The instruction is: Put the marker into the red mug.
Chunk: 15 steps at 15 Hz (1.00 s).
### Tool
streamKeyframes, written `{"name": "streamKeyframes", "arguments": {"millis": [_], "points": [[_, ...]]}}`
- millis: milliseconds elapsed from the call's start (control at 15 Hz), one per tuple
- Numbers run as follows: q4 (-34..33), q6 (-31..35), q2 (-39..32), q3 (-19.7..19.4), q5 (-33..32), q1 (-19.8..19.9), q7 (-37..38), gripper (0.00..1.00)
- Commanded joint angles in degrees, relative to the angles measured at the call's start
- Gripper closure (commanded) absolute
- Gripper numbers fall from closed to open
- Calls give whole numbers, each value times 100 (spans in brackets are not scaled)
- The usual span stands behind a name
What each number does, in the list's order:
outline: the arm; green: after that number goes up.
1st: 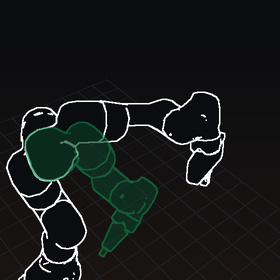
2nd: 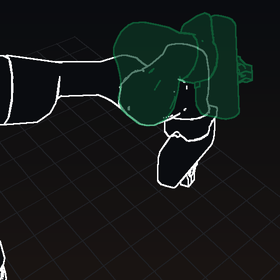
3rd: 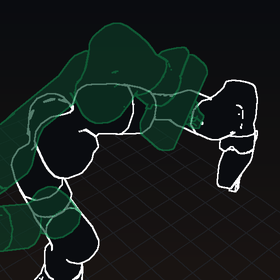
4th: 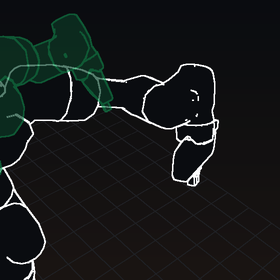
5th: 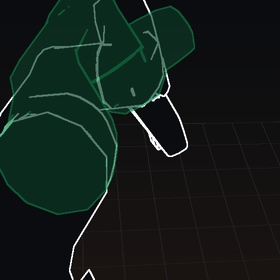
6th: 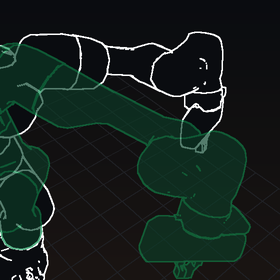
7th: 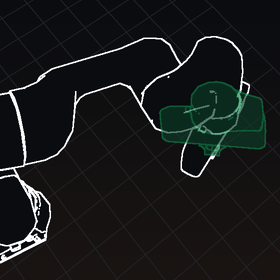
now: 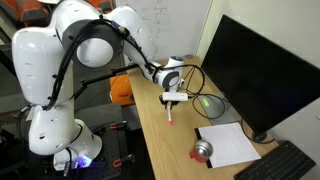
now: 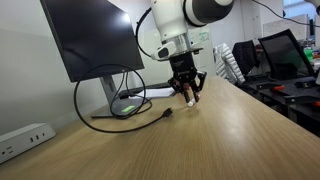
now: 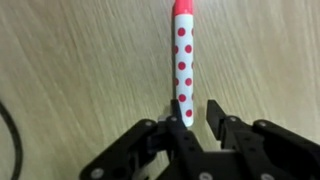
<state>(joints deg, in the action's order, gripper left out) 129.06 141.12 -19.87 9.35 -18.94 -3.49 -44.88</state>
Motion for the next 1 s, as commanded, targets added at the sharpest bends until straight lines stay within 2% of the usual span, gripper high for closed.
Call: {"name": "streamKeyframes", "arguments": {"millis": [0, 67, 133, 200, 333, 600, 667, 800, 933], "points": [[97, 49, 34, 75, 103, 129, -140, 34], [89, 43, 4, 69, 108, 141, -125, 25], [95, 51, -6, 67, 103, 151, -120, 38], [84, 62, -33, 66, 97, 160, -120, 63], [46, 55, -91, 55, 73, 161, -101, 66], [62, 156, -98, 106, 159, 219, -184, 95], [62, 157, -83, 134, 246, 257, -225, 100], [78, 207, -53, 256, 645, 440, -453, 95], [113, 313, 47, 217, 1148, 526, -136, 95]]}}
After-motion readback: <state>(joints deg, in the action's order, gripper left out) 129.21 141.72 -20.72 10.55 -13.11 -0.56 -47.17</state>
